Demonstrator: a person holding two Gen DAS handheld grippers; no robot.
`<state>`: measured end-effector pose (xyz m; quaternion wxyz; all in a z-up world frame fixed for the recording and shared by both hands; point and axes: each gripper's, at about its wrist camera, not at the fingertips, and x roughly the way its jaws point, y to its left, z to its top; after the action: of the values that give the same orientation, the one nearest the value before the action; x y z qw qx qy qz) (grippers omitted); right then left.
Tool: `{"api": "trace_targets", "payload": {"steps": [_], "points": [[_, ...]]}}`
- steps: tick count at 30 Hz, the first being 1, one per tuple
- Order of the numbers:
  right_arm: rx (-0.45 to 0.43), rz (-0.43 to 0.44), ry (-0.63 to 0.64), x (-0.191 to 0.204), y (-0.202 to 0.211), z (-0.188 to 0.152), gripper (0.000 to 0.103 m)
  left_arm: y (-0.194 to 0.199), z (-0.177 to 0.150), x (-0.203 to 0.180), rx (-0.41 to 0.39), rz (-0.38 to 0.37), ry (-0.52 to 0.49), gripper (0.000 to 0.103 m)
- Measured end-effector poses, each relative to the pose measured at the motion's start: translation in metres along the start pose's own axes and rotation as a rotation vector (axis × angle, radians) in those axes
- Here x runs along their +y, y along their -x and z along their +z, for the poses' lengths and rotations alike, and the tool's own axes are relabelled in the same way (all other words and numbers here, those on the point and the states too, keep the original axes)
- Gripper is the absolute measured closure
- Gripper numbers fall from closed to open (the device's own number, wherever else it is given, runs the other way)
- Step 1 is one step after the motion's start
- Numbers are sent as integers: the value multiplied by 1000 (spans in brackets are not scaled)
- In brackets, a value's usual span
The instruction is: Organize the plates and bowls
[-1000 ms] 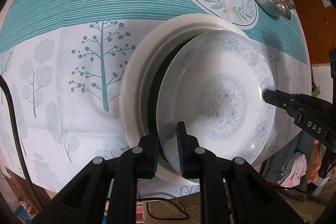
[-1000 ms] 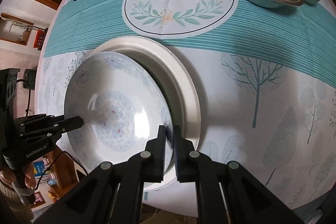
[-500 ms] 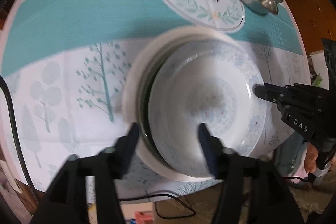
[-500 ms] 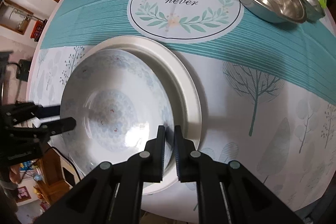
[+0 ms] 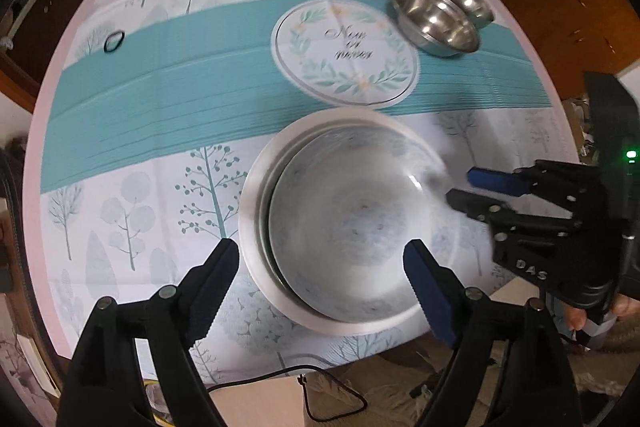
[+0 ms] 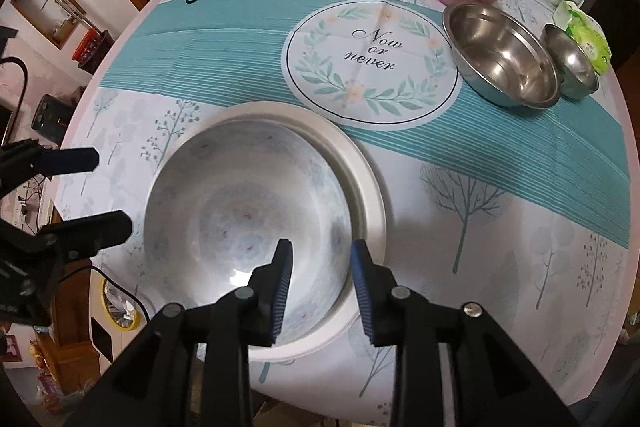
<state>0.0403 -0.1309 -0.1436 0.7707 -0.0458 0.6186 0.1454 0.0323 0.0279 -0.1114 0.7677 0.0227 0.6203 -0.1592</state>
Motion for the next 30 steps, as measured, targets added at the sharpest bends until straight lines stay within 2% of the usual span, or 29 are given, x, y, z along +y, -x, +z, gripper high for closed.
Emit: {"api": "trace_targets", "payload": {"steps": [11, 15, 21, 25, 30], "points": [[-82, 55, -36, -3, 43, -20, 73, 57, -12, -30, -116, 25, -25, 11], [-137, 51, -37, -9, 63, -24, 73, 68, -9, -46, -171, 52, -23, 3], [-231, 4, -57, -29, 95, -29, 73, 76, 8, -79, -275, 83, -26, 3], [-283, -33, -91, -52, 118, -33, 73, 84, 19, -102, -338, 86, -34, 3], [-348, -88, -133, -81, 146, -37, 72, 96, 36, -126, -436, 125, -37, 3]]}}
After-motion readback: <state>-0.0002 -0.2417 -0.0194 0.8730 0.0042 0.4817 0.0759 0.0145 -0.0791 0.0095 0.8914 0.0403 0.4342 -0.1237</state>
